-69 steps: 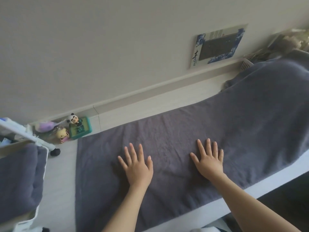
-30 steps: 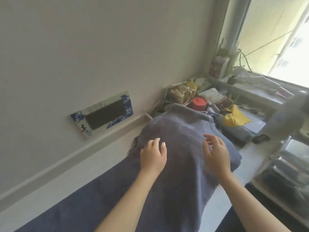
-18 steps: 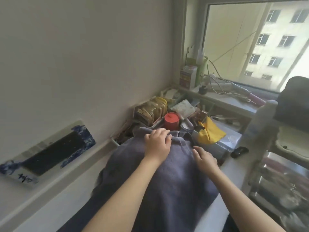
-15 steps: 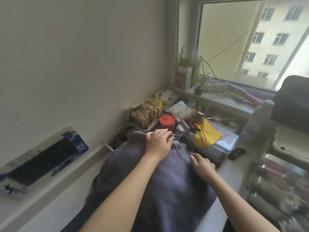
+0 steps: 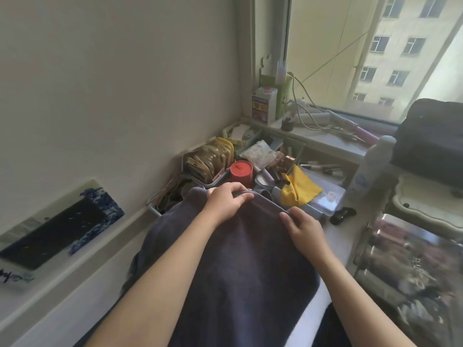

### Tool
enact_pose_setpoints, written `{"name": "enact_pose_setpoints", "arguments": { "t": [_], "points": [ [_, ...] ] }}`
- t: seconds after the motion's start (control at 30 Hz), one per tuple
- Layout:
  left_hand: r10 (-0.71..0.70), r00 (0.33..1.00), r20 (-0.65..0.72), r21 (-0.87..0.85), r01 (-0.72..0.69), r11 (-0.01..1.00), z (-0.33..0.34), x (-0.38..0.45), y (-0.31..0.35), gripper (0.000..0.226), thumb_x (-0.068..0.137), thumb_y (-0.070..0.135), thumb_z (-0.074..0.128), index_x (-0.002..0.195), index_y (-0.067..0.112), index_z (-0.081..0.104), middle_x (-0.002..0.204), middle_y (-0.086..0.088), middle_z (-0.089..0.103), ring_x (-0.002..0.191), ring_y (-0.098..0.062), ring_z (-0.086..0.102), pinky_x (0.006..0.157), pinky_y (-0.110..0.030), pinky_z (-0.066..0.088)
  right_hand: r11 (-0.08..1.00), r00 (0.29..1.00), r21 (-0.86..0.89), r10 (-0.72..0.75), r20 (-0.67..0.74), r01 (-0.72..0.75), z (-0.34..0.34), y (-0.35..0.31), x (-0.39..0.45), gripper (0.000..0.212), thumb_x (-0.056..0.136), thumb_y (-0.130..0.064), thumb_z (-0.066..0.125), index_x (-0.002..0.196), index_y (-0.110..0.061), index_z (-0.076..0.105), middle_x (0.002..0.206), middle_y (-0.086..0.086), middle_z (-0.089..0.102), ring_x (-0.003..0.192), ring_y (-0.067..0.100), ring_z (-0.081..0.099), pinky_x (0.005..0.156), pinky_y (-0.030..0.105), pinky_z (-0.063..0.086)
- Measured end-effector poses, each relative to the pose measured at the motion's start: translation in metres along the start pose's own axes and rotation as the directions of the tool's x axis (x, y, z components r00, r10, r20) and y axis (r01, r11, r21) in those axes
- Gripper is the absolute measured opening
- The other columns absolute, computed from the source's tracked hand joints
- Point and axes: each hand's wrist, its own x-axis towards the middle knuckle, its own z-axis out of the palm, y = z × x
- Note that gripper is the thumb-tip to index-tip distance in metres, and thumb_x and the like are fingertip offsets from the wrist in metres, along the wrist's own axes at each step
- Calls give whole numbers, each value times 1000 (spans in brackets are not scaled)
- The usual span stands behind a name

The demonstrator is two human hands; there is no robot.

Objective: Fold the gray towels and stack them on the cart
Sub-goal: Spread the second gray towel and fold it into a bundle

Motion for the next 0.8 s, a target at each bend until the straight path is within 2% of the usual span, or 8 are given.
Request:
{"name": "enact_pose_setpoints", "arguments": {
  "t": [0.13,0.2,0.27,0.33,0.4,0.53,0.7,0.8],
  "points": [
    [20,998,-64,-161,-30,987,-41,-28,-9,13,83,48,64,74,38,63,88,12,65,97,-15,60,98,-38,44,990,991,40,-131,-39,133,-15,-53,-26,14,90,-31,59,77,-24,57,63,-13,57,62,0,54,56,12,38],
    [44,991,-123,-222,-71,972,-64,-51,-13,12,83,46,64,74,38,62,85,16,64,90,-8,59,90,-31,46,981,982,45,-189,0,189,-17,-85,-44,14,90,-31,58,78,-23,59,64,-12,58,61,-2,54,56,11,39],
    [51,984,-170,-301,-101,948,-88,-79,-16,14,88,34,63,74,33,62,77,16,62,76,4,56,76,-17,43,971,971,60,-235,32,233,-13,-115,-62,16,90,-31,58,78,-22,60,66,-10,61,62,1,56,57,14,40],
    [24,975,-220,-407,-114,906,-117,-119,-25,16,91,22,61,76,27,62,70,15,60,65,8,53,66,-11,41,955,956,104,-285,62,278,0,-150,-87,19,90,-31,57,78,-18,63,67,-4,63,62,7,57,57,19,41],
    [-26,961,-275,-493,-117,862,-141,-157,-40,16,92,19,58,78,23,63,67,14,60,65,4,53,67,-13,43,938,940,139,-332,82,319,16,-181,-114,21,90,-32,57,79,-16,64,68,-3,63,63,7,57,60,21,43],
    [-119,928,-354,-579,-118,807,-185,-236,-82,14,94,21,56,82,18,63,74,5,61,75,-9,53,76,-27,43,895,893,192,-429,133,402,55,-240,-179,22,91,-34,54,82,-17,64,68,-4,64,65,6,57,60,20,42],
    [-225,874,-432,-636,-118,762,-238,-356,-146,17,95,26,52,82,21,62,80,3,61,84,-14,52,83,-32,40,847,841,273,-511,181,456,118,-310,-279,24,91,-33,55,80,-14,63,66,-1,63,65,8,56,55,17,39],
    [-287,844,-453,-686,-125,716,-261,-438,-190,19,97,23,47,82,18,59,73,6,59,72,-6,53,74,-27,42,833,809,324,-533,247,449,159,-350,-354,23,92,-32,55,73,-19,59,62,-4,60,60,5,53,54,16,37]
  ]
}}
